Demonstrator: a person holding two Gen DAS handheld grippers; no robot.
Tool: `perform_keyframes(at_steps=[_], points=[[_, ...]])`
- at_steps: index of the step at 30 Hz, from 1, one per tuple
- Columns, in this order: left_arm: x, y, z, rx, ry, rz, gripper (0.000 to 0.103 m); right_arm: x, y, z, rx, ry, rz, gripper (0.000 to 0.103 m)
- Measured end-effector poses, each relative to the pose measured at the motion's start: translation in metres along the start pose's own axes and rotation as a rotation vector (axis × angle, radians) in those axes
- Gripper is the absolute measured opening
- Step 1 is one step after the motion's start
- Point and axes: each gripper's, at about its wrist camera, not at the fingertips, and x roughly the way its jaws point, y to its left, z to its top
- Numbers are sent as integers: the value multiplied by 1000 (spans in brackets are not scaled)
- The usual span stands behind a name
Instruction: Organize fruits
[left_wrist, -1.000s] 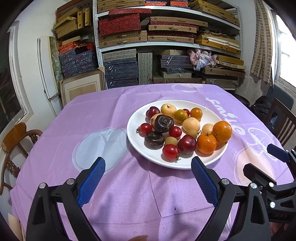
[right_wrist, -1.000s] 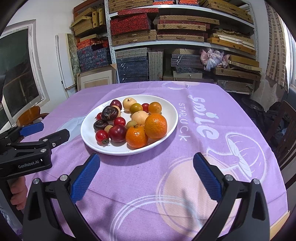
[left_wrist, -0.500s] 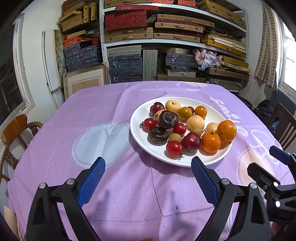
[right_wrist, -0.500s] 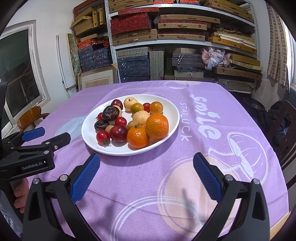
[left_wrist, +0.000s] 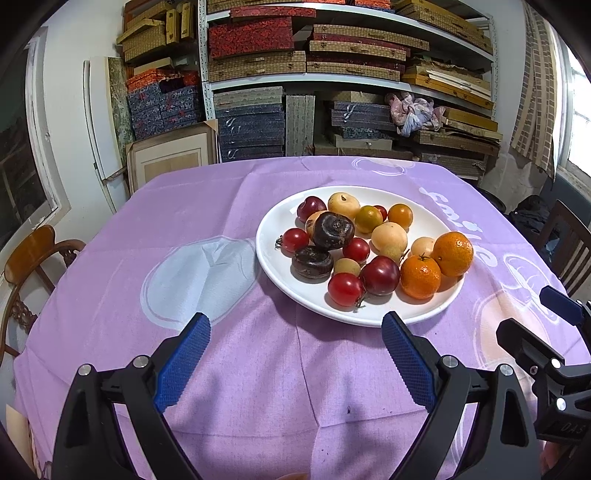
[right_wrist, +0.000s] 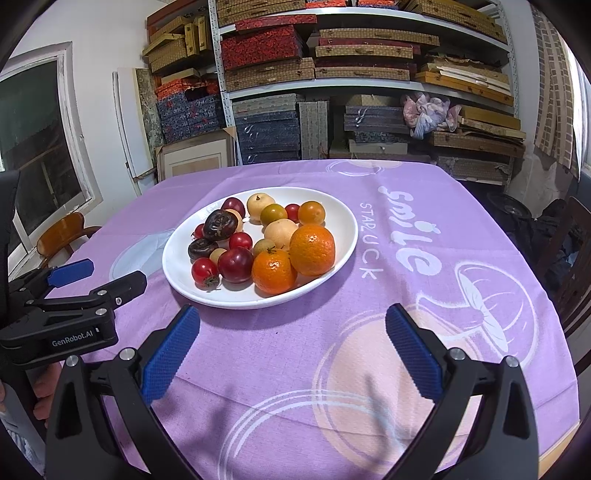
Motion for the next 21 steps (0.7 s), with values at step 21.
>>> perform_keyframes(at_steps=[21], points=[[3,3,-11,3,24,12,95,1,8,-16,-22,22,7,99]])
